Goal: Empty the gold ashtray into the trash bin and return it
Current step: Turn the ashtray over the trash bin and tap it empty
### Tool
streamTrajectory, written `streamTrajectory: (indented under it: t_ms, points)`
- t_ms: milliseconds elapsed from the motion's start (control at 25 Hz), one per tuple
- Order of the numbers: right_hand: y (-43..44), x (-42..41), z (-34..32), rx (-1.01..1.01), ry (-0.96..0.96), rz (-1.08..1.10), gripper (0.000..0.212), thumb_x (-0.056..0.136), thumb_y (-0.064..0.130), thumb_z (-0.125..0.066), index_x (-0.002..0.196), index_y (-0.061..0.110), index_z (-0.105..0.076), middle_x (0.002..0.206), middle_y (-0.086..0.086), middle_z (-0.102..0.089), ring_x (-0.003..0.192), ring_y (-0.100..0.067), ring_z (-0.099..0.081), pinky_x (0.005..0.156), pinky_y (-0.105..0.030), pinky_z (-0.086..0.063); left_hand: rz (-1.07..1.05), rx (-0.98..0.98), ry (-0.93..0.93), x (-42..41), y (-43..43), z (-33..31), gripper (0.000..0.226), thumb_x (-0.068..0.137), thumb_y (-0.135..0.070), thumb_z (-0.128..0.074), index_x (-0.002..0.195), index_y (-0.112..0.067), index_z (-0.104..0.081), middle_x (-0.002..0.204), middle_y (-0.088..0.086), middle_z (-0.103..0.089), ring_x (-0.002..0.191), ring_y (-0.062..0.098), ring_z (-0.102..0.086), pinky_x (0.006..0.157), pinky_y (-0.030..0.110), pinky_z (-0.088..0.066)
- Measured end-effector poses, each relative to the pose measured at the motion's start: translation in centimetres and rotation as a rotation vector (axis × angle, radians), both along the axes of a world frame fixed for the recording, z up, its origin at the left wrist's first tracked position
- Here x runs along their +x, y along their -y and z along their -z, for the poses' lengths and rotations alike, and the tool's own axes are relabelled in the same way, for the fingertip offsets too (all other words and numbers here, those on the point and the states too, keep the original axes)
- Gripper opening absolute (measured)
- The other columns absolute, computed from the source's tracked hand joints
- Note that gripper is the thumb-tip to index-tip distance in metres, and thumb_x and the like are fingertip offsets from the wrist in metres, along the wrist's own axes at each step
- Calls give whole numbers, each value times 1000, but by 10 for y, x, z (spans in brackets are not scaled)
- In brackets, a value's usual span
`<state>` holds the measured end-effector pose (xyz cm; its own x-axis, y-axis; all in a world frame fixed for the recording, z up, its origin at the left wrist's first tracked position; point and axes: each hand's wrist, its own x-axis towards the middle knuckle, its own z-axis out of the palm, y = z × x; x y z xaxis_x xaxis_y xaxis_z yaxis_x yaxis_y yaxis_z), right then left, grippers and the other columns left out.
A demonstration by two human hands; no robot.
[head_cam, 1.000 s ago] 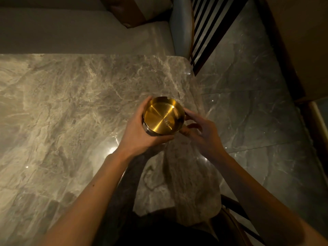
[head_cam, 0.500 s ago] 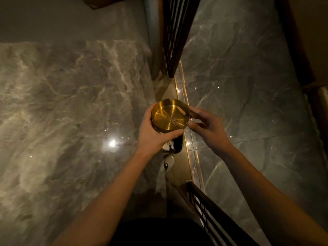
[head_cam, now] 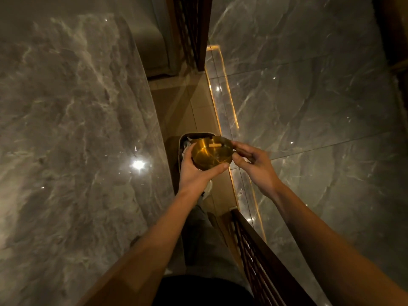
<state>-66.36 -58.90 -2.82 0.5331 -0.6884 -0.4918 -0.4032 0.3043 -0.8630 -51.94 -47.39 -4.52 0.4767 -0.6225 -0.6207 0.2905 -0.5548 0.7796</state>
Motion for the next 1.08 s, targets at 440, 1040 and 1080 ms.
streamTrajectory:
  t_ms: [440,1040,1080]
  points:
    - [10,3,108,128,-28,76,36,97,7,-57,132,3,-58,128,-14,-66,122,-23,-61,106,-44,-48,-237,229,-192,-19,31,91,90,58,-31,-94,137,-22,-52,116,-6,-66,105,8,-63,74,17,-52]
    - [14,4,197,123,-85,94,33,94,5,-60,127,0,-61,115,-6,-67,102,-6,-64,85,-12,-52,-513,300,-529,-36,56,183,60,76,-21,-83,131,-9,-61,127,6,-68,124,21,-59,97,28,-47]
    - [14,5,199,114,-91,79,34,95,6,-60,129,2,-60,116,-5,-67,103,-6,-63,87,-12,-51,-532,300,-548,-35,57,185,59,78,-21,-82,131,-9,-60,129,5,-67,125,20,-58,96,24,-45]
